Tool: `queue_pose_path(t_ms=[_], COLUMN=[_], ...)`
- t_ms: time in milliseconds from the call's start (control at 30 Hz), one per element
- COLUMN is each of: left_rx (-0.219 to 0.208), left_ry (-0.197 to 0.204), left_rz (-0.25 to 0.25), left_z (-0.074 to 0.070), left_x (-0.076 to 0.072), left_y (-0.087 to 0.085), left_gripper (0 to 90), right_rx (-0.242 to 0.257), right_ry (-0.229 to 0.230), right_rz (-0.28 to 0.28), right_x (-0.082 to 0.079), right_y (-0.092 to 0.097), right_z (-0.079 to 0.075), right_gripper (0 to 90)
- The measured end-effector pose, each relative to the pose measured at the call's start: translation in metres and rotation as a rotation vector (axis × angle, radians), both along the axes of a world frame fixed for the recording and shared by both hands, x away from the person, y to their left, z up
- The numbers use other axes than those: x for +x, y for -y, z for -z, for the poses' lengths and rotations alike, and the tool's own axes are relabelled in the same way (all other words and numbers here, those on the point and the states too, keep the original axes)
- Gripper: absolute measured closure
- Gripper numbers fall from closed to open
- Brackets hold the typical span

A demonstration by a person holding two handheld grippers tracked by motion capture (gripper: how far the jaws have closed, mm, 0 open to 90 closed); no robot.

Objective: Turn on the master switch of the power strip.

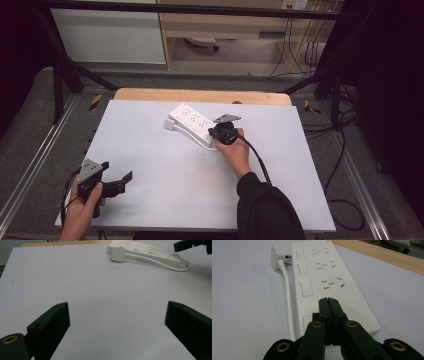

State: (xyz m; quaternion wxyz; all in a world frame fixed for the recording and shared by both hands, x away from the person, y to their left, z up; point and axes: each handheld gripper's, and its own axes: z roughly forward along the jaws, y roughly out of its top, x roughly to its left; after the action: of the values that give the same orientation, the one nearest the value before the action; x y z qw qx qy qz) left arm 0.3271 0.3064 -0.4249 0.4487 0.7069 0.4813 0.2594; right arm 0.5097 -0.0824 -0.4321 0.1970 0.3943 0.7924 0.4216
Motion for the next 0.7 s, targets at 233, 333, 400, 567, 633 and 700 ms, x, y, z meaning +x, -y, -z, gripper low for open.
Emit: queue_pose_path(t_ms=[233, 333, 400, 567, 633, 700], left_rx=[-0.007, -0.008, -0.006, -0.008, -0.006, -0.01], left_ry=[0.01, 0.007, 0.007, 0.006, 0.003, -0.001], left_rz=[-0.001, -0.001, 0.001, -0.002, 0.0, 0.005], left_z=[-0.001, -0.001, -0.001, -0.001, -0.001, 0.0], left_x=[0.0, -0.001, -0.001, 0.0, 0.0, 0.0], left_y=[-0.001, -0.001, 0.0, 0.0, -0.001, 0.0], left_gripper=[5.9, 5.9, 5.9, 5.9, 5.9, 5.9], right_rx=[0.014, 0.017, 0.03, 0.043, 0.048, 0.052], right_ry=[0.006, 0.013, 0.007, -0.01, -0.017, -0.031], right_rz=[-0.005, 0.005, 0.018, 0.051, 0.067, 0.081], right_x=[-0.001, 0.0, 0.0, 0.001, 0.002, 0.004], right_y=[0.001, 0.004, 0.006, 0.011, 0.013, 0.015], right_z=[-0.005, -0.009, -0.012, -0.016, -0.017, -0.017], right_gripper=[90.0, 85.6, 81.9, 61.5, 53.7, 42.6])
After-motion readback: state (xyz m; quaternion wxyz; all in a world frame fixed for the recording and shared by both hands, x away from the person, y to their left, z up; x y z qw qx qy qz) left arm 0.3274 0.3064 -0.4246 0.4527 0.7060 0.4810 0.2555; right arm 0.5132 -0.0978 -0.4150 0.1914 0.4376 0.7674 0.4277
